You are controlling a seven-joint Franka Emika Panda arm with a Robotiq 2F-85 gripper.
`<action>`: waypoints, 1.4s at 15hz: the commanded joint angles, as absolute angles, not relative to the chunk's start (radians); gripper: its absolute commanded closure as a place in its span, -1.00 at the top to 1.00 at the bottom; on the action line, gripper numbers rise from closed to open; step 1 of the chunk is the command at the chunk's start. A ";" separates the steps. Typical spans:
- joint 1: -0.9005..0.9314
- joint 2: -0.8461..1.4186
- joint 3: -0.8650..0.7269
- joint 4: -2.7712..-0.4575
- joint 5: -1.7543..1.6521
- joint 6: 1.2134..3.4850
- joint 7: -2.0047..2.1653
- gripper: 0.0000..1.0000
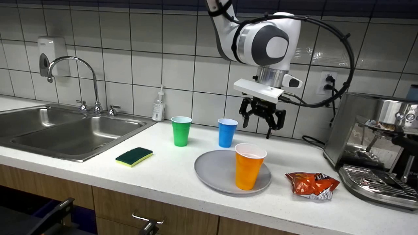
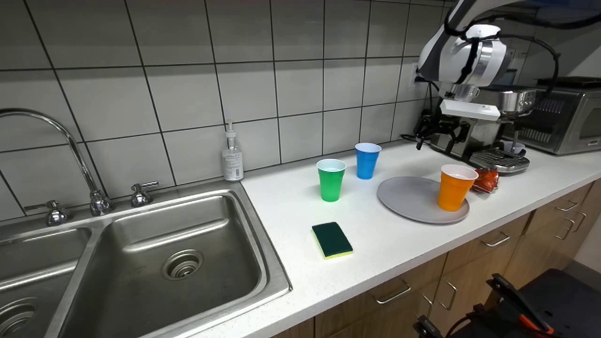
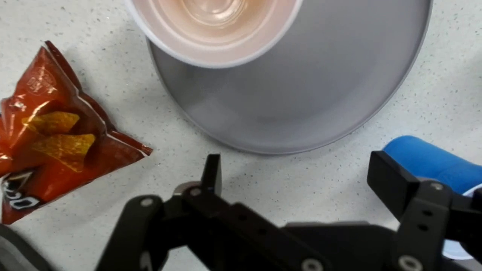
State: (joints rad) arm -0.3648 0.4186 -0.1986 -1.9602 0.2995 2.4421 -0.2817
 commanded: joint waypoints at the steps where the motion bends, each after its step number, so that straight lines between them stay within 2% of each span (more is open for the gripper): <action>1: -0.376 0.490 -0.153 -1.874 0.323 2.441 -0.239 1.00; 13: -0.356 0.628 -0.069 -1.691 0.337 2.458 -0.141 1.00; 21: -0.333 0.684 -0.075 -1.581 0.306 2.438 -0.079 1.00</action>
